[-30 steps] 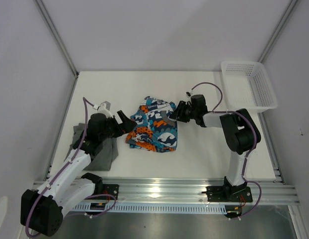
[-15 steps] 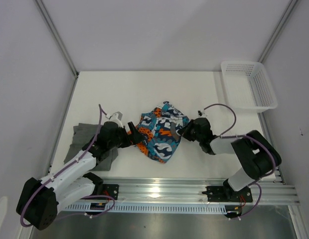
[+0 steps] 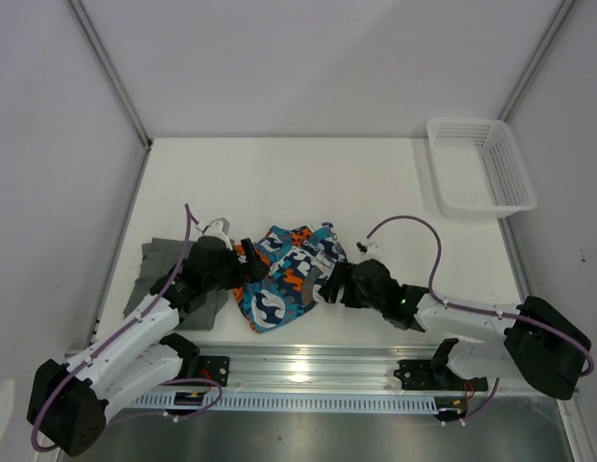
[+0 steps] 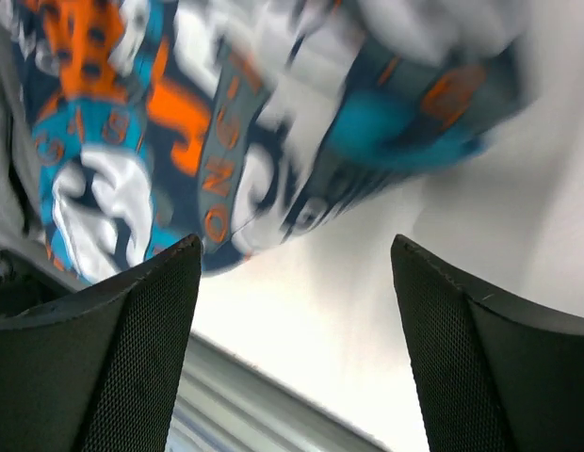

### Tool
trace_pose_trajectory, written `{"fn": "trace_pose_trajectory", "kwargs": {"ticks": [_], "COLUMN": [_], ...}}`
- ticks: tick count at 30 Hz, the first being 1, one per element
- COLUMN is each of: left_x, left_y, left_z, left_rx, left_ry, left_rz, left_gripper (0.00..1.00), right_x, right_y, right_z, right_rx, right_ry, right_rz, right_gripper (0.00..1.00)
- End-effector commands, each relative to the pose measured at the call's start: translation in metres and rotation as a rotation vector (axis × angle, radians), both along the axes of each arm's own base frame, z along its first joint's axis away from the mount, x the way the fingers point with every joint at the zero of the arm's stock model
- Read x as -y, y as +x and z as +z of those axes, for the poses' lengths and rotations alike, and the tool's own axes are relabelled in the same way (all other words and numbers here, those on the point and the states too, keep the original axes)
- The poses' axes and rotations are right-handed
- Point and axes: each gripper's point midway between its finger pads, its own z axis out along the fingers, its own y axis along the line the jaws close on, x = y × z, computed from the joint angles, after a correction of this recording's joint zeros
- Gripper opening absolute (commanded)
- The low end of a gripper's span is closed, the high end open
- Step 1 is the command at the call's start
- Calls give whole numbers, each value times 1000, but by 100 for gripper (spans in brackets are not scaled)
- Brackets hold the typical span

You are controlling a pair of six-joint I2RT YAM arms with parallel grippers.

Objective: Fold and stack the shorts
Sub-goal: Neatly place the folded shorts to the corner

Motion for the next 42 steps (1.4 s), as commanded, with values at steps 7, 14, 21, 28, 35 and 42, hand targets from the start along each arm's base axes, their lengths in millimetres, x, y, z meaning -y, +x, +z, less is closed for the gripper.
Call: {"fn": "trace_pose_trajectory", "kwargs": {"ticks": [7, 14, 21, 28, 35, 42], "left_x": [-24, -25, -30, -32, -31, -22], "left_y": [-6, -14, -18, -21, -19, -17], "left_z": [2, -14, -22, -29, -29, -42], "left_rx": [-27, -47, -21, -7, 24, -21], "left_ry": [93, 52, 21, 0, -5, -19], "left_rz": [49, 80, 119, 135, 123, 101], "left_gripper": [99, 99, 99, 99, 99, 99], "right_x": [25, 25, 14, -5, -10, -1], "right_y": [79, 120, 139, 137, 129, 130], "right_z": [23, 17, 8, 0, -14, -32], "right_rx": [30, -11, -1, -53, -64, -77], "right_ry": [-122, -31, 53, 220, 173, -17], "right_rz": [207, 270, 342, 419, 448, 395], "right_gripper": [84, 100, 100, 99, 99, 60]}}
